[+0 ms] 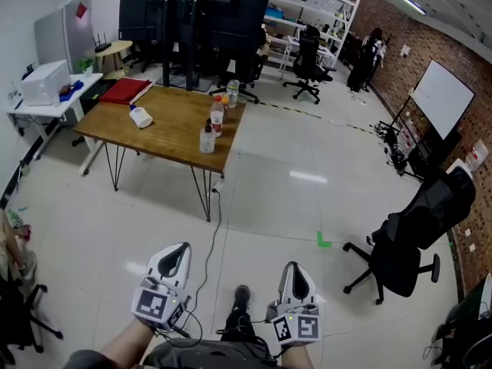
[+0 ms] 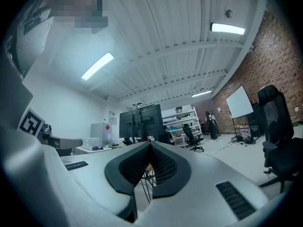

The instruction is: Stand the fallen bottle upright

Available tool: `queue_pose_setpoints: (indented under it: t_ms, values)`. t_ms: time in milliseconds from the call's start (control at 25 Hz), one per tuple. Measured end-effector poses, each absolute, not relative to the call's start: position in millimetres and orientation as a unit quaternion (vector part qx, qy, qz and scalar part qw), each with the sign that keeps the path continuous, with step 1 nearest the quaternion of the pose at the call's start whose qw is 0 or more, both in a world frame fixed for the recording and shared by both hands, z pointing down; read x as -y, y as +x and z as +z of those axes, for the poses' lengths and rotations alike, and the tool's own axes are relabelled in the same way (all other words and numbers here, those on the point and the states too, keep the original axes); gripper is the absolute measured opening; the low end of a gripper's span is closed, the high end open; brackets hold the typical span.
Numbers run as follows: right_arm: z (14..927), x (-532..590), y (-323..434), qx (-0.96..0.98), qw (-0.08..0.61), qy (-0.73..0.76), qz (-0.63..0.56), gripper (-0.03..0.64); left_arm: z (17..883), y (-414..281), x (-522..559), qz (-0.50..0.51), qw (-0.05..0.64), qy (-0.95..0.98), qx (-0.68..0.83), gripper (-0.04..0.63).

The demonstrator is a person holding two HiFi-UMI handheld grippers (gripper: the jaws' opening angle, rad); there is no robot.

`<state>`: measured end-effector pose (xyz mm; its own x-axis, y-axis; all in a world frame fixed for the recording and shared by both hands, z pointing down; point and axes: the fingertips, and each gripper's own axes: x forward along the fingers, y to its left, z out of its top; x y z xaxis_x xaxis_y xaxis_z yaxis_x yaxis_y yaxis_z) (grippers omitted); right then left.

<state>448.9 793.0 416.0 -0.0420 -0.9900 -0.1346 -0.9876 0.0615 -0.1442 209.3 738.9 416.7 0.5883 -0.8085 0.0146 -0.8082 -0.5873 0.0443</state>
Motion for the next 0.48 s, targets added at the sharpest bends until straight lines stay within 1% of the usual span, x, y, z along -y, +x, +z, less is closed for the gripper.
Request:
queue_pose_setpoints:
  t_ms: [280,480]
  values:
    - [412,-678,521,-0.732,0.111,-0.672,-0.006,0.017,411,277,-635,-0.007,0.016,0.881,0.472,0.014]
    - [412,-590,592,-0.745,0.096,-0.660,0.002,0.017,414,344,-550,-0.001,0.021,0.879,0.477,0.014]
